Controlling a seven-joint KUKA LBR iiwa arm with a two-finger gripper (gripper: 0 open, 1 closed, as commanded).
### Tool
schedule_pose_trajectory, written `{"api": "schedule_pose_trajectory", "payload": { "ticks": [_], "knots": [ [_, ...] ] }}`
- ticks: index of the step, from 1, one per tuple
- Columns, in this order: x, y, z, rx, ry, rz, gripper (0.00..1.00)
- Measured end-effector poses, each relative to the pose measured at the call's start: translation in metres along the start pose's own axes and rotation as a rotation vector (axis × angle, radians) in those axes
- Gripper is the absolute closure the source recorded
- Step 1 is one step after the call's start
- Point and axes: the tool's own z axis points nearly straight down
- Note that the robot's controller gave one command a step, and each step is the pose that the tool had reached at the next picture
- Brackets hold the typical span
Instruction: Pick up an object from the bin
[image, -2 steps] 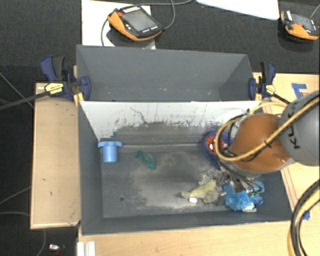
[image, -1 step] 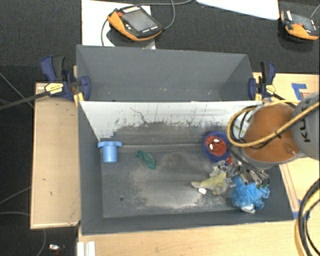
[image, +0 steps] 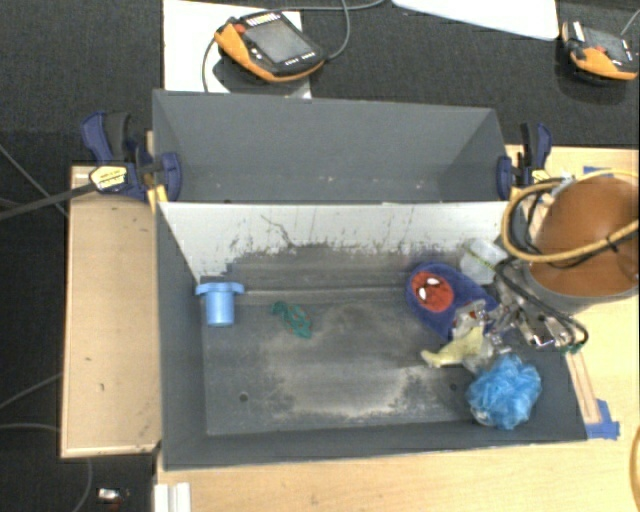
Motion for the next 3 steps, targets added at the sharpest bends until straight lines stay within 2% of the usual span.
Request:
{"api": "schedule_pose_trajectory", "payload": {
  "ticks": [1, 2, 3],
  "knots": [
    [0.002, -0.014, -0.016, 0.001, -0.001, -0.024, 1.00],
    [-0.003, -0.021, -0.033, 0.003, -0.007, 0.026, 1.00],
    [0.018, 0.019, -0.025, -0.002, -0.001, 0.030, 1.00]
  ]
}}
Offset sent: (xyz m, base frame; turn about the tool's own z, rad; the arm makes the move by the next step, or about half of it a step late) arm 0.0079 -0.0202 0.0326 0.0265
